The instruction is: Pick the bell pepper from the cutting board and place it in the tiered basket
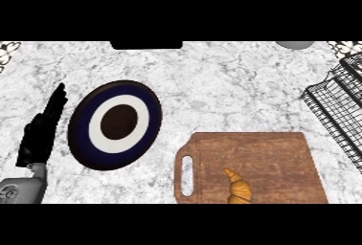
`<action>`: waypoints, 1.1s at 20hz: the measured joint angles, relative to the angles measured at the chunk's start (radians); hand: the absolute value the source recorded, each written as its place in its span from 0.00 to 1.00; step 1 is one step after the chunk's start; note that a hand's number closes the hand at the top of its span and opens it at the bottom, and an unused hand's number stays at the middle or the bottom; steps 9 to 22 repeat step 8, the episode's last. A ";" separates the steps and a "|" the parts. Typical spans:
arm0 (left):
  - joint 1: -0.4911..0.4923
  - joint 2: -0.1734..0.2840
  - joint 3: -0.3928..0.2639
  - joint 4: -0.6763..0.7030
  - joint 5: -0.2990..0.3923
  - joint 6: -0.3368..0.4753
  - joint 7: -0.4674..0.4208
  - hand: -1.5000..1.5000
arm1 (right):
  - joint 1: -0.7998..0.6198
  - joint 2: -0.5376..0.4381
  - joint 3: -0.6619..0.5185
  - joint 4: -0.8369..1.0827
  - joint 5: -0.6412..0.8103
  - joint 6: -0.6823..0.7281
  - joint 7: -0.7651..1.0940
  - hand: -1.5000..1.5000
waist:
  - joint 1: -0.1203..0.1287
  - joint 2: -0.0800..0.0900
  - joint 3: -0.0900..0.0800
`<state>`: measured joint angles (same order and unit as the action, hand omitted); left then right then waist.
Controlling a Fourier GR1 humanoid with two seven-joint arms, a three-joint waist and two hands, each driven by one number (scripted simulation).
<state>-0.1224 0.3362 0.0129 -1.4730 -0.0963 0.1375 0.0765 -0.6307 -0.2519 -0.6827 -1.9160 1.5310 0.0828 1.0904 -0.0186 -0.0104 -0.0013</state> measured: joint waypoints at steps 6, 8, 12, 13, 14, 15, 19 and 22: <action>0.010 -0.010 0.004 0.005 -0.008 0.008 -0.002 0.50 | 0.122 0.151 -0.022 -0.397 -0.027 0.136 -0.024 0.00 | -0.016 -0.004 0.000; 0.013 -0.015 0.002 0.005 -0.013 0.011 -0.007 0.50 | 0.174 0.195 -0.014 -0.531 -0.040 0.177 -0.033 0.00 | -0.014 -0.003 0.000; 0.013 -0.015 0.002 0.005 -0.013 0.011 -0.007 0.50 | 0.174 0.195 -0.014 -0.531 -0.040 0.177 -0.033 0.00 | -0.014 -0.003 0.000; 0.013 -0.015 0.002 0.005 -0.013 0.011 -0.007 0.50 | 0.174 0.195 -0.014 -0.531 -0.040 0.177 -0.033 0.00 | -0.014 -0.003 0.000; 0.013 -0.015 0.002 0.005 -0.013 0.011 -0.007 0.50 | 0.174 0.195 -0.014 -0.531 -0.040 0.177 -0.033 0.00 | -0.014 -0.003 0.000; 0.013 -0.015 0.002 0.005 -0.013 0.011 -0.007 0.50 | 0.174 0.195 -0.014 -0.531 -0.040 0.177 -0.033 0.00 | -0.014 -0.003 0.000; 0.013 -0.015 0.002 0.005 -0.013 0.011 -0.007 0.50 | 0.174 0.195 -0.014 -0.531 -0.040 0.177 -0.033 0.00 | -0.014 -0.003 0.000; 0.013 -0.015 0.002 0.005 -0.013 0.011 -0.007 0.50 | 0.174 0.195 -0.014 -0.531 -0.040 0.177 -0.033 0.00 | -0.014 -0.003 0.000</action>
